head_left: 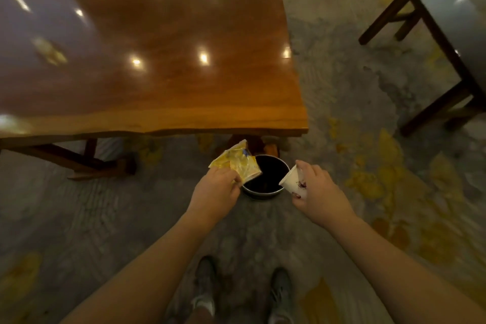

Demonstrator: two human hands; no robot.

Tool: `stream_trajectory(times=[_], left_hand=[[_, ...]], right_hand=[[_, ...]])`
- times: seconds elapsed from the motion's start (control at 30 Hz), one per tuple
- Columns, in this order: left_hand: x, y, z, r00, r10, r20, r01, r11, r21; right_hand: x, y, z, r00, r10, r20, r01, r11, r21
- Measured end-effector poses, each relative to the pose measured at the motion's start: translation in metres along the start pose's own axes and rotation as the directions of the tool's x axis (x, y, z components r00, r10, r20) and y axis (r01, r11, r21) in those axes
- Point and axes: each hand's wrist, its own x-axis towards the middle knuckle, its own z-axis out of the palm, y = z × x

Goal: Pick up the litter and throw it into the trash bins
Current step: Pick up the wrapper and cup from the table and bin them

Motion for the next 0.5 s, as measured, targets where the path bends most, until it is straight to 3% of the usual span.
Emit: stream_trajectory(times=[0.2, 0.5], left_hand=[[0.048, -0.055, 0.089, 0.995, -0.043, 0.09, 0.048, 0.997, -0.06], [0.121, -0.109, 0.219, 0.972, 0.018, 0.236, -0.009, 0.999, -0.037]], right_hand=[[0.061, 0.026, 0.072, 0.996, 0.085, 0.019, -0.086, 0.996, 0.008], [0.145, 0.084, 0.178, 0.987, 0.155, 0.031, -0.157, 0.986, 0.053]])
